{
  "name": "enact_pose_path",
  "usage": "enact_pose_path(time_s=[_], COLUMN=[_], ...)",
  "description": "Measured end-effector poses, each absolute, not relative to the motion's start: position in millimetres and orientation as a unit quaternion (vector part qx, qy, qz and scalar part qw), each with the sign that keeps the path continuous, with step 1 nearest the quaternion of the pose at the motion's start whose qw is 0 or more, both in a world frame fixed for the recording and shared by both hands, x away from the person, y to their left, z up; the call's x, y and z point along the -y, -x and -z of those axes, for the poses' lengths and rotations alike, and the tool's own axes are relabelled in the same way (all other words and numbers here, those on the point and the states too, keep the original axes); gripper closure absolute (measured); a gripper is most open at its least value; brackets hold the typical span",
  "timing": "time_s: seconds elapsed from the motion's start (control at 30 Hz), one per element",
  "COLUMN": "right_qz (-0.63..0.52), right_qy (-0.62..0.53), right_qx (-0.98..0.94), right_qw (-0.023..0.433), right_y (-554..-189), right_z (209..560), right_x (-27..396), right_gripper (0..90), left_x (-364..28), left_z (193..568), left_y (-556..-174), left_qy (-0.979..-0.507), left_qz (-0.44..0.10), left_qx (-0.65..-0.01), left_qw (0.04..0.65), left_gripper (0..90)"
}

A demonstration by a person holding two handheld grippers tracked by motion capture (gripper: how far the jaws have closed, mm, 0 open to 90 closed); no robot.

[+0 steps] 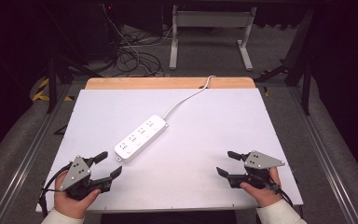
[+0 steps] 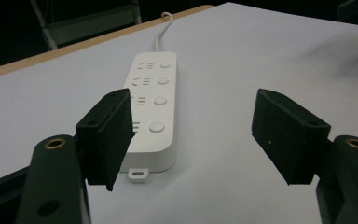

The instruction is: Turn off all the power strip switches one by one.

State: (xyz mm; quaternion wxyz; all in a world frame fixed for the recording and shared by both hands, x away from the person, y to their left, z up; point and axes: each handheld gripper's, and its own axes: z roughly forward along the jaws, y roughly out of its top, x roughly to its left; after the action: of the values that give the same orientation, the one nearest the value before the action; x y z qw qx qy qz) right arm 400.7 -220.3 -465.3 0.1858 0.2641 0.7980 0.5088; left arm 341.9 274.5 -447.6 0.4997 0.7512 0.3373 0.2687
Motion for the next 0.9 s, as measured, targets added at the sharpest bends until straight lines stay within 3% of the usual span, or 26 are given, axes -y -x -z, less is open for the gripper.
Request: enact_pose_path(time_s=[0.37, 0.47, 0.9], right_qz=[-0.510, -0.511, -0.512], right_qy=[-0.262, -0.261, -0.261], right_qx=[-0.799, -0.799, -0.800], right_qw=[0.184, 0.180, 0.173], right_y=[-400, -400, -400], right_z=[465, 465, 466], right_x=[220, 220, 219], right_gripper=[28.6, 29.1, 29.5], left_x=[-269, -267, -265], left_z=[442, 439, 428], left_y=[-341, -341, -354], left_qy=[-0.762, -0.769, -0.759], left_qz=[-0.267, -0.257, -0.234], left_qx=[-0.319, -0.309, -0.336], left_qw=[0.497, 0.497, 0.506], left_gripper=[31.8, 38.3, 40.4])
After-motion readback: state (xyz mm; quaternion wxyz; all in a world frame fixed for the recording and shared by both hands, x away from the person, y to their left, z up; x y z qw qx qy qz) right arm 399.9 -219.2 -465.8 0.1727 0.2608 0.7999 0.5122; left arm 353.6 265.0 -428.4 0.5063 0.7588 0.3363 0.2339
